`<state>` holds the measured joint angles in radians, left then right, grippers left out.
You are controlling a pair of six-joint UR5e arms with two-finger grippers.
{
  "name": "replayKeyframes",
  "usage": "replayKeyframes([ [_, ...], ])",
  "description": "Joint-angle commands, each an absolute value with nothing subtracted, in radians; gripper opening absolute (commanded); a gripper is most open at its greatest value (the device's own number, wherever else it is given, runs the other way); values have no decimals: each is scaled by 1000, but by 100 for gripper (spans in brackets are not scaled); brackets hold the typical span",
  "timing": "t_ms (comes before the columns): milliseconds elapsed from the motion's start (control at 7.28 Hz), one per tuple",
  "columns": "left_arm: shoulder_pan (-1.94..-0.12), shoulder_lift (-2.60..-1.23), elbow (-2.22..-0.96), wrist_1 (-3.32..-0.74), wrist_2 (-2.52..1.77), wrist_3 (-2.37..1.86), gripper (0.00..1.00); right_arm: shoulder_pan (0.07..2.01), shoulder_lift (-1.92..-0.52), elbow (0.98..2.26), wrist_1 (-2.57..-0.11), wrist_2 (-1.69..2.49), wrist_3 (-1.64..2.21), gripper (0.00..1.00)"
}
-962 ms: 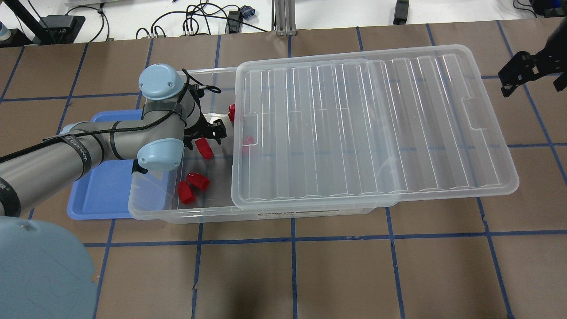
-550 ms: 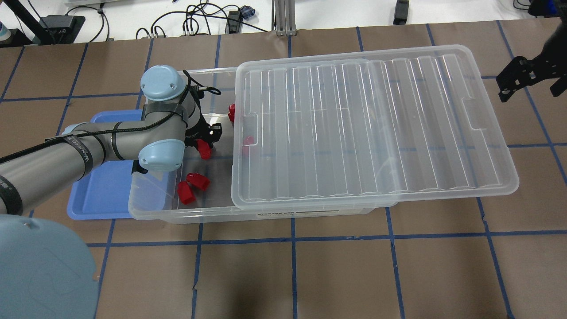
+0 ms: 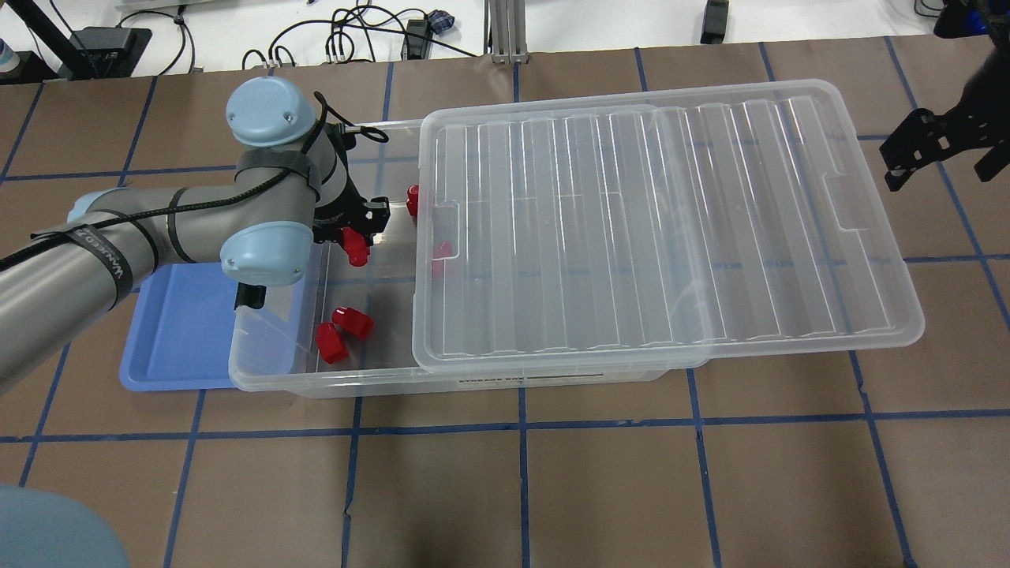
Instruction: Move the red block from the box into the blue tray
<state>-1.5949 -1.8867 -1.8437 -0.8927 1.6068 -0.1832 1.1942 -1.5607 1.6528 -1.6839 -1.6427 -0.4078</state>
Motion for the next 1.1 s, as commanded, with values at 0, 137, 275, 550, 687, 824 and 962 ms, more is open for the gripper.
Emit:
replayKeyframes([
  [0, -1594, -1803, -1763, -1079, 1605, -151, 0, 1195, -1563, 1654, -1680, -1643, -410, 100],
  [137, -1588, -1775, -1691, -1209, 1603, -123, 0, 1193, -1562, 1654, -1680, -1643, -410, 100],
  [275, -1566, -1757, -1604, -1335, 1606, -44, 0, 1193, -1562, 1654, -1680, -1643, -410, 100],
  [550, -1444, -1761, -1501, -1419, 1597, 182, 0, 1193, -1559, 1652, -1681, -1643, -410, 100],
  [687, -1374, -1763, -1515, -1419, 1592, 310, 0, 1193, -1557, 1654, -1681, -1643, -410, 100],
  [824, -1308, -1779, -1520, -1417, 1591, 428, 0, 1190, -1555, 1654, -1680, -1644, -411, 100],
  [962, -1243, -1801, -1546, -1404, 1592, 563, 0, 1189, -1552, 1654, -1686, -1651, -410, 100],
])
